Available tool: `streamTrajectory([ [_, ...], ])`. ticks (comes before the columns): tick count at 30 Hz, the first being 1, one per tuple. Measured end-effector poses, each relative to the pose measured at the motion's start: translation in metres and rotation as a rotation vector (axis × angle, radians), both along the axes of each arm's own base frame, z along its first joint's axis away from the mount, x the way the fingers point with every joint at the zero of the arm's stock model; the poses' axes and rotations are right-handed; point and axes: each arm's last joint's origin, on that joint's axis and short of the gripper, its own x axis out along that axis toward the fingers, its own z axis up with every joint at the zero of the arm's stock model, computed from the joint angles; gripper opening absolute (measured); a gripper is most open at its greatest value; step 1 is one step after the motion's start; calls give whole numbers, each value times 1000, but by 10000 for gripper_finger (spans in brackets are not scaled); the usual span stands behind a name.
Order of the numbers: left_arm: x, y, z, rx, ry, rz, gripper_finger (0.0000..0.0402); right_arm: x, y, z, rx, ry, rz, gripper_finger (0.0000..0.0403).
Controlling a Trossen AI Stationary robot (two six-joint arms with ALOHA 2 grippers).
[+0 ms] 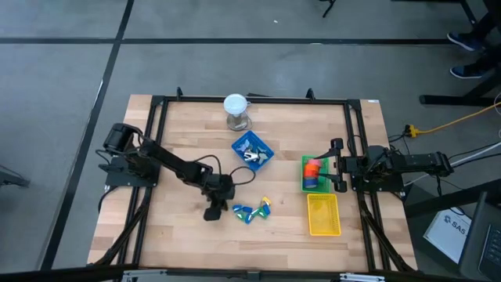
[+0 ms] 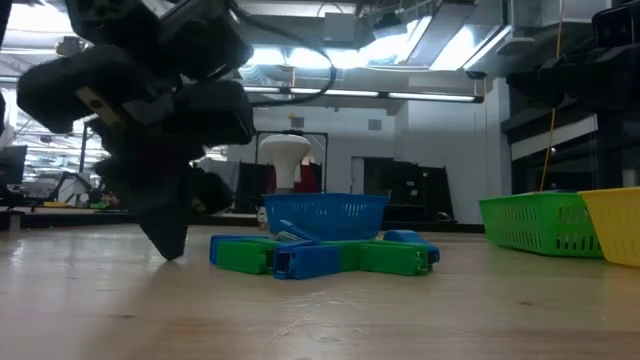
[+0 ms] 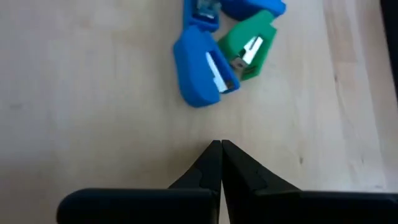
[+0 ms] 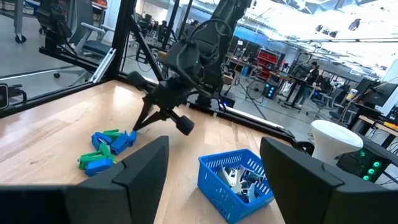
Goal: Pick and place Stapler, Stapler remover, tape
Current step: Move the staplers to the center of the table
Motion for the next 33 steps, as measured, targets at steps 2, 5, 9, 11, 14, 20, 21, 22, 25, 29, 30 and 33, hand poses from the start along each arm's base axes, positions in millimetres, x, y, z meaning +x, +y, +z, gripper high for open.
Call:
streamTrajectory([
  [2, 1, -2, -3, -10, 6, -22, 1, 0, 0, 0, 0, 0, 0, 259],
  [5, 6, -4, -8, -14, -43, -57, 1, 0, 0, 0, 0, 1, 0, 259],
  [9, 17, -2, -14, 10, -185, -118, 1, 0, 0, 0, 0, 0, 0, 259],
  [11, 23, 0, -18, 25, -243, -141, 1, 0, 0, 0, 0, 1, 0, 259],
  [14, 30, 3, -26, 37, -317, -160, 1, 0, 0, 0, 0, 0, 0, 259],
  [20, 50, 7, -43, 3, -499, -222, 1, 0, 0, 0, 0, 1, 0, 259],
  [21, 54, 7, -45, -5, -523, -237, 1, 0, 0, 0, 0, 1, 0, 259],
  [22, 59, 7, -48, -5, -549, -255, 1, 0, 0, 0, 0, 1, 0, 259],
  [25, 67, 8, -50, -5, -587, -287, 1, 0, 0, 0, 0, 0, 0, 259],
  [29, 69, 10, -45, 21, -601, -293, 1, 0, 0, 0, 0, 1, 0, 259],
  [30, 69, 10, -44, 29, -598, -290, 1, 0, 0, 0, 0, -1, 0, 259],
  [33, 67, 12, -38, 79, -564, -272, 1, 0, 0, 0, 0, 0, 0, 259],
])
